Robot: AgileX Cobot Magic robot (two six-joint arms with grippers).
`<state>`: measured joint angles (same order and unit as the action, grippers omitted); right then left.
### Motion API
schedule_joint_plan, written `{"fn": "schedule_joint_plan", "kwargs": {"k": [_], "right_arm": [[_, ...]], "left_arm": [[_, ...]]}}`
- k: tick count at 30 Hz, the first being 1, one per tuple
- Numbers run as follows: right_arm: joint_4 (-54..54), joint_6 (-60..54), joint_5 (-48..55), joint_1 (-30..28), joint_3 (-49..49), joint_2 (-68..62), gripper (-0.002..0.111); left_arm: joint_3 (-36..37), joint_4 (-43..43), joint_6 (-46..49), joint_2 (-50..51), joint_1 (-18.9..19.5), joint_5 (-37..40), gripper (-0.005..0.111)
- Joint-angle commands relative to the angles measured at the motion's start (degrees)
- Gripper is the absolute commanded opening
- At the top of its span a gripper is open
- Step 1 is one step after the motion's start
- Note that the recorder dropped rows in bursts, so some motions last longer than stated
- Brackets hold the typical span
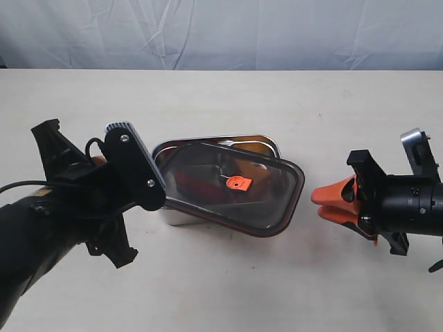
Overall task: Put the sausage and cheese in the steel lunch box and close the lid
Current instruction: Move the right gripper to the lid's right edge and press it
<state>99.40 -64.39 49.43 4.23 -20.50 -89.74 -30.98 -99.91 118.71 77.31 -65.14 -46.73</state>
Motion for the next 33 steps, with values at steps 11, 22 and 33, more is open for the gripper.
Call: {"fn": "schedule_joint_plan", "kwargs": {"k": [11, 22, 33], "right_arm": [[0.5, 1.4, 7.9, 1.2, -4.2, -8.8, 0.033], [0.5, 1.5, 3.6, 8.0, -9.3, -8.8, 0.033], [0.5, 3.9, -3.4, 9.5, -10.6, -8.8, -0.001]], "left_arm": [[0.1, 0.0, -0.7, -0.6, -0.1, 0.3, 0.018], [0.1, 0.0, -0.7, -0.6, -0.1, 0.3, 0.018], [0.1, 0.0, -0.7, -0.6, -0.1, 0.1, 0.018]]}}
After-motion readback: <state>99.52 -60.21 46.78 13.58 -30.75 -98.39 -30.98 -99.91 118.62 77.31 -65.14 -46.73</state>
